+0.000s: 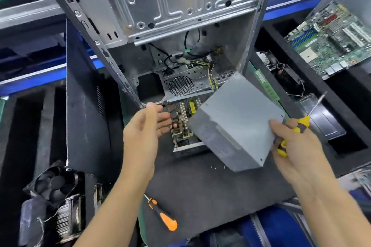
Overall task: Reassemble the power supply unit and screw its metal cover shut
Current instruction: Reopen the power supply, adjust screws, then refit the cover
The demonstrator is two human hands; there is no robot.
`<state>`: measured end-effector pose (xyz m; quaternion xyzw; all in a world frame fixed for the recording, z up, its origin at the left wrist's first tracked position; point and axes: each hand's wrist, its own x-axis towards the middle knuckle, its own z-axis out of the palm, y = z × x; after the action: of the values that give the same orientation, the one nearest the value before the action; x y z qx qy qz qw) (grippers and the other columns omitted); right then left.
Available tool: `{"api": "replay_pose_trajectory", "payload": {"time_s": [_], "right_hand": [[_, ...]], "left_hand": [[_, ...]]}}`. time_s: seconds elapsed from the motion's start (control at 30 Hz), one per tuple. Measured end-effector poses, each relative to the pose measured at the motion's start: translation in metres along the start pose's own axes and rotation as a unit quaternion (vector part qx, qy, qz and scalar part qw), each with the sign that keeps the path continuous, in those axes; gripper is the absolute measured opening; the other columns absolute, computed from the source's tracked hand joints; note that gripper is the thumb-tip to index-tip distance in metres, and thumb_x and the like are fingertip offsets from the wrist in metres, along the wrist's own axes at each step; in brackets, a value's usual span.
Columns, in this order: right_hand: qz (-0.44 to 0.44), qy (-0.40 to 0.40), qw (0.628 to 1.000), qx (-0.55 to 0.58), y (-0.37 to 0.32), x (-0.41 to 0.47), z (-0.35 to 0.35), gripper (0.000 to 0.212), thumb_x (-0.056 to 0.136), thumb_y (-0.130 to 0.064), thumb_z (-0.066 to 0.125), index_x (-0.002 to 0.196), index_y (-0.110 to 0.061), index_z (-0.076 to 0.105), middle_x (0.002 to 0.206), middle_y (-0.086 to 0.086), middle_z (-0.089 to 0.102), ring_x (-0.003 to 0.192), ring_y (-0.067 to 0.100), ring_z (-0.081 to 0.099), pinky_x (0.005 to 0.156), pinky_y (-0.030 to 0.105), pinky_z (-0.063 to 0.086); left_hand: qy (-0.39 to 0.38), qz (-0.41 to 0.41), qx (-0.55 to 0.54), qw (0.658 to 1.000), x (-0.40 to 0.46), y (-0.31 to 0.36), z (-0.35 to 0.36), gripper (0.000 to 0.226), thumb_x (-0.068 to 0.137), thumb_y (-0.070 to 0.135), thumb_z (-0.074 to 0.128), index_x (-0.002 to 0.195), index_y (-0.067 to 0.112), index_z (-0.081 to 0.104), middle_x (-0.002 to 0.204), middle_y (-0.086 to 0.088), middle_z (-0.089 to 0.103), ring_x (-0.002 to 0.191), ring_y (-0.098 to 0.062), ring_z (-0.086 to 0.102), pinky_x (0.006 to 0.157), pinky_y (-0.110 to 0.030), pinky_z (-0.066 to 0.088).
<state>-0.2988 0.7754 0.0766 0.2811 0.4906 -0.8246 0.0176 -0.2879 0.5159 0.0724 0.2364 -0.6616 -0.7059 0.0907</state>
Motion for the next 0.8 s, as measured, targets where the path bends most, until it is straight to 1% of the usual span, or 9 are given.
{"api": "replay_pose_trajectory", "payload": {"time_s": [0.07,0.13,0.23,0.37,0.5,0.6,0.67,0.73,0.8], "right_hand": [[0.018,0.024,0.999,0.039,0.01,-0.006,0.009,0.044,0.092,0.003,0.061,0.068,-0.026,0.038,0.056,-0.009,0.047,0.051,0.007,0.047,0.045,0.017,0.043],[0.025,0.032,0.997,0.068,0.021,-0.011,0.024,0.043,0.092,0.006,0.058,0.07,-0.025,0.038,0.057,-0.006,0.05,0.053,0.008,0.055,0.052,0.019,0.05],[0.019,0.038,0.998,0.046,0.042,-0.021,0.048,0.039,0.093,0.006,0.058,0.074,-0.021,0.038,0.063,-0.002,0.054,0.06,0.012,0.063,0.062,0.025,0.056],[-0.008,0.024,1.0,0.011,0.056,-0.027,0.069,0.033,0.094,0.002,0.059,0.077,-0.017,0.038,0.08,0.007,0.056,0.075,0.015,0.071,0.067,0.025,0.057],[-0.033,-0.002,0.999,-0.01,0.053,-0.026,0.073,0.031,0.095,0.001,0.059,0.082,-0.016,0.036,0.09,0.015,0.059,0.089,0.025,0.074,0.078,0.032,0.06],[-0.048,-0.043,0.988,-0.143,0.043,-0.021,0.064,0.027,0.094,-0.013,0.064,0.081,-0.016,0.041,0.081,0.009,0.063,0.077,0.028,0.075,0.064,0.025,0.059],[-0.113,-0.024,0.928,-0.353,0.033,-0.012,0.049,0.031,0.092,-0.04,0.064,0.073,-0.022,0.046,0.067,-0.004,0.068,0.06,0.021,0.072,0.049,0.022,0.051],[-0.178,0.061,0.836,-0.516,0.022,0.009,0.028,0.047,0.088,-0.061,0.055,0.067,-0.02,0.045,0.058,-0.006,0.062,0.057,0.015,0.063,0.05,0.029,0.041],[-0.146,0.079,0.845,-0.508,0.016,0.034,0.017,0.058,0.087,-0.065,0.053,0.071,-0.01,0.051,0.067,0.0,0.065,0.07,0.021,0.062,0.062,0.034,0.047]], "left_hand": [[-0.061,0.09,0.081,0.991,-0.014,-0.014,0.0,0.05,0.075,0.056,0.069,0.121,0.036,0.061,0.12,0.006,0.07,0.116,-0.007,0.062,0.094,-0.024,0.048],[-0.178,0.137,0.187,0.956,-0.022,-0.027,0.002,0.113,0.059,0.063,0.084,0.152,0.036,0.025,0.155,0.011,0.037,0.142,-0.001,0.034,0.108,-0.018,0.033],[-0.248,0.145,0.251,0.924,-0.021,-0.029,0.011,0.157,0.037,0.073,0.089,0.15,0.052,-0.017,0.159,0.032,-0.003,0.149,0.006,0.003,0.11,-0.023,0.023],[-0.227,0.152,0.27,0.923,0.009,-0.025,0.009,0.16,0.04,0.062,0.094,0.148,0.052,-0.024,0.16,0.027,0.003,0.149,0.003,0.006,0.115,-0.029,0.019],[-0.285,0.134,0.277,0.908,0.035,-0.023,-0.005,0.157,0.042,0.065,0.092,0.145,0.056,-0.025,0.162,0.024,0.0,0.149,0.005,0.003,0.116,-0.028,0.016],[-0.286,0.153,0.287,0.901,0.05,-0.023,-0.004,0.153,0.041,0.058,0.094,0.148,0.056,-0.016,0.159,0.007,0.013,0.15,-0.009,0.013,0.12,-0.043,0.022],[-0.289,0.17,0.294,0.895,0.05,-0.022,-0.007,0.149,0.043,0.052,0.094,0.149,0.056,-0.011,0.158,0.007,0.015,0.15,-0.014,0.016,0.12,-0.044,0.024],[-0.301,0.188,0.312,0.881,0.051,-0.023,-0.012,0.147,0.044,0.049,0.095,0.15,0.055,-0.006,0.157,0.009,0.013,0.15,-0.016,0.018,0.118,-0.039,0.025],[-0.289,0.21,0.337,0.871,0.053,-0.016,0.002,0.131,0.051,0.047,0.093,0.151,0.052,0.009,0.156,0.003,0.02,0.147,-0.016,0.026,0.118,-0.031,0.028]]}}
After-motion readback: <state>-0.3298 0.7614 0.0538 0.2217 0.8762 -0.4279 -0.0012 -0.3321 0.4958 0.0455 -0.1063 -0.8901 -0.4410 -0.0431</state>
